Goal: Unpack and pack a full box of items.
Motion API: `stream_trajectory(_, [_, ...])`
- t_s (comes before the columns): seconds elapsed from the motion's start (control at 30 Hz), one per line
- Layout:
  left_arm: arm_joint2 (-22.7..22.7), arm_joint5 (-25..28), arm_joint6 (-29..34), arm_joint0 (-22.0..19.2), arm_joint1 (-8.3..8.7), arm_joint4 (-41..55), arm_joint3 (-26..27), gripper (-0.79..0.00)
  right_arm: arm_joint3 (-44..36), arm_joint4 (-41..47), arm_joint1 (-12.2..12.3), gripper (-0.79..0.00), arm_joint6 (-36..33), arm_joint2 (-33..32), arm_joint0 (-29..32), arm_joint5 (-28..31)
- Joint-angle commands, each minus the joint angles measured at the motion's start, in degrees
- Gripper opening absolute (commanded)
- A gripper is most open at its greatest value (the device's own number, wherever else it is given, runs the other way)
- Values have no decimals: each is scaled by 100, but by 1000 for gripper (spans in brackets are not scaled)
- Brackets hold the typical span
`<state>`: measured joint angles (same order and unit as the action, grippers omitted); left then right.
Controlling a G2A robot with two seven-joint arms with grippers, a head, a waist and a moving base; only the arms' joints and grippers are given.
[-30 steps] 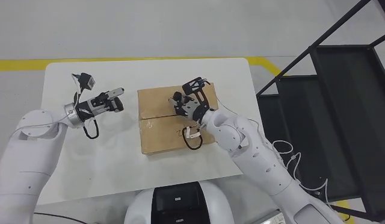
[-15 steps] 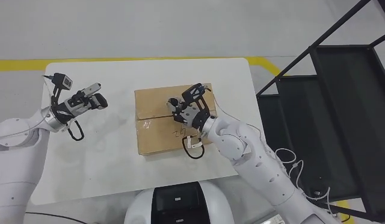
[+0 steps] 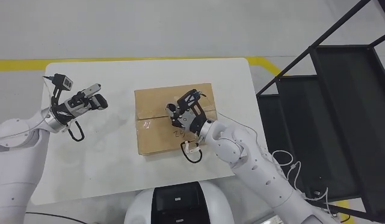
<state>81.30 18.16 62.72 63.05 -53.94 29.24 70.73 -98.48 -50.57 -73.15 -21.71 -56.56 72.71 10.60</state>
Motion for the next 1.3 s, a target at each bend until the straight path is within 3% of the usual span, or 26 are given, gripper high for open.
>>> stream_trajectory(0.0, [24,-8,2,14,4,5,15,0,91,-77,-22,-785,51,101,-40,-25])
stream_trajectory(0.6, [49,-44,-42,77,7,-56,132,0,407,-389,-111,-785,61,397,-181,-92])
stream_trajectory(0.63, [48,-49,-44,77,7,-56,135,0,423,-391,-114,-674,-3,412,-193,-86])
stream_trajectory(0.67, [47,-51,-42,79,7,-60,137,0,439,-379,-120,-126,-41,419,-211,-100])
stream_trajectory(0.7, [44,-52,-40,79,7,-66,137,0,459,-356,-126,0,-77,430,-229,-104])
stream_trajectory(1.27, [190,1,41,272,37,-42,271,0,202,-441,-233,0,-324,641,-555,-222])
